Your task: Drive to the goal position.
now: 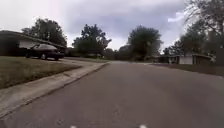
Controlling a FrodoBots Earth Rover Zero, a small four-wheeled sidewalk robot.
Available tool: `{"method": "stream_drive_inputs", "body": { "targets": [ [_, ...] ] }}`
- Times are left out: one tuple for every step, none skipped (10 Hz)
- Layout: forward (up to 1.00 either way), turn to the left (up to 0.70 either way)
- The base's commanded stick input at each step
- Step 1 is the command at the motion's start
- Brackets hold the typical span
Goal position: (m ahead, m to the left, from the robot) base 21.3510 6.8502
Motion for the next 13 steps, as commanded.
{"method": "stream_drive_inputs", "body": {
  "targets": [
    [0.7,0.0],
    [0.7,0.0],
    [0.7,-0.22],
    [0.7,-0.35],
    [0.7,-0.35],
    [0.7,-0.35],
    [0.7,-0.35],
    [0.7,-0.05],
    [0.7,0.0],
    [0.7,0.0],
    [0.7,0.0],
    [0.7,0.0],
    [0.7,0.0]
  ]
}}
